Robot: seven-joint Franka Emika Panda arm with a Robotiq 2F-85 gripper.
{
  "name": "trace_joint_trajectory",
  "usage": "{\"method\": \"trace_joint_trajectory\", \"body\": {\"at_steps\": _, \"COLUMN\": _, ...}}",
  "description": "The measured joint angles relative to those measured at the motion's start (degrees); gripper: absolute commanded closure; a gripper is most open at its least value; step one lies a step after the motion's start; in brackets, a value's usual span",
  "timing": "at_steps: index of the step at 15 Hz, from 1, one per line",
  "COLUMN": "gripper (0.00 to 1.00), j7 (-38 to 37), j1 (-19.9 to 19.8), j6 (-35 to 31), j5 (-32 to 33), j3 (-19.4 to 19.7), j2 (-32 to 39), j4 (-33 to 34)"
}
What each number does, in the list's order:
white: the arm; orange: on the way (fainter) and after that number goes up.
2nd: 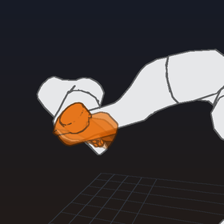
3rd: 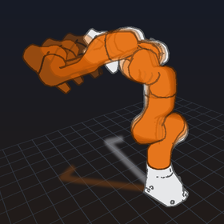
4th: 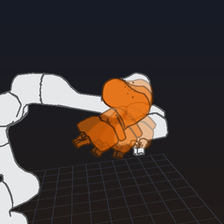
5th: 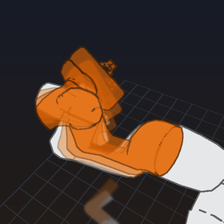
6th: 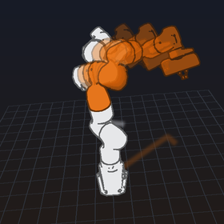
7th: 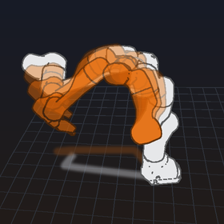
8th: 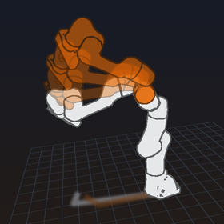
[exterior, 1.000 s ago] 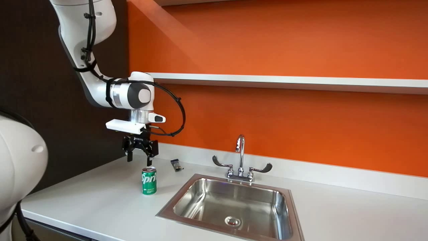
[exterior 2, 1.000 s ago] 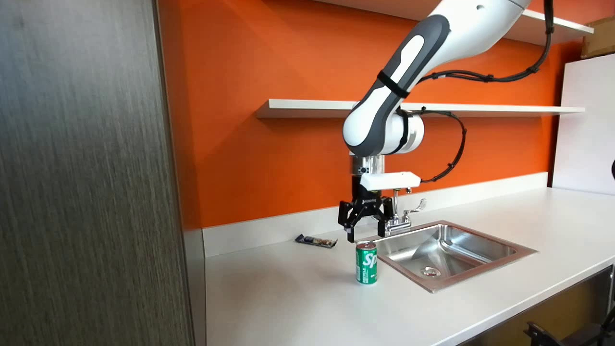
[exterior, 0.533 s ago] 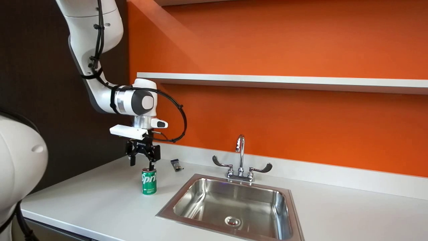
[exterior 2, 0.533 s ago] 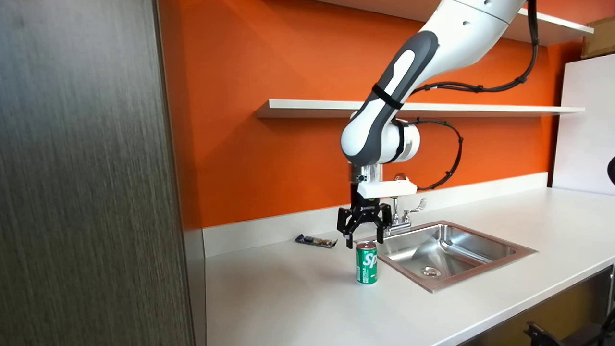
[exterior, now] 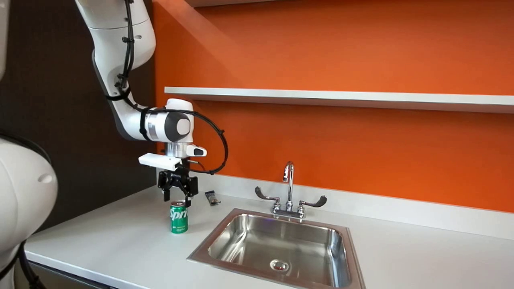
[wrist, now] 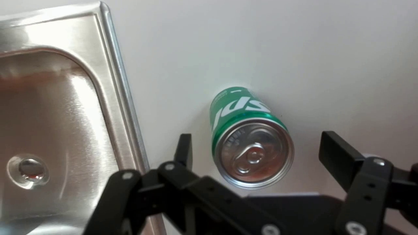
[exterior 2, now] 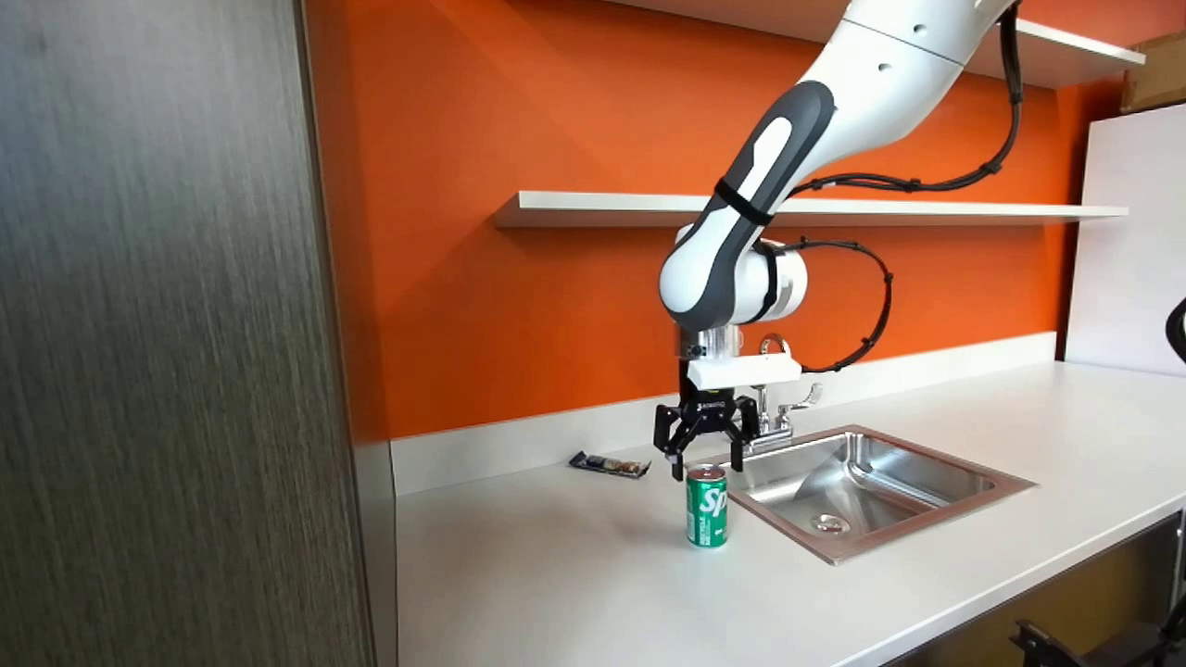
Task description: Put the green can in the sink.
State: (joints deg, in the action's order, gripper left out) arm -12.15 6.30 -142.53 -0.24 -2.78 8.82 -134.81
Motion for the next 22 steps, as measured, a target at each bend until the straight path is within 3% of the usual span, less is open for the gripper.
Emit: {"method": "trace_joint_trajectory", "body": {"at_steps": 22, "gripper": 0.00, "j7": -2.6, "j1": 0.3, "j6": 0.3, "j5": 1.4, "j3": 1.1, "j2": 5.2, "j4": 3.8}}
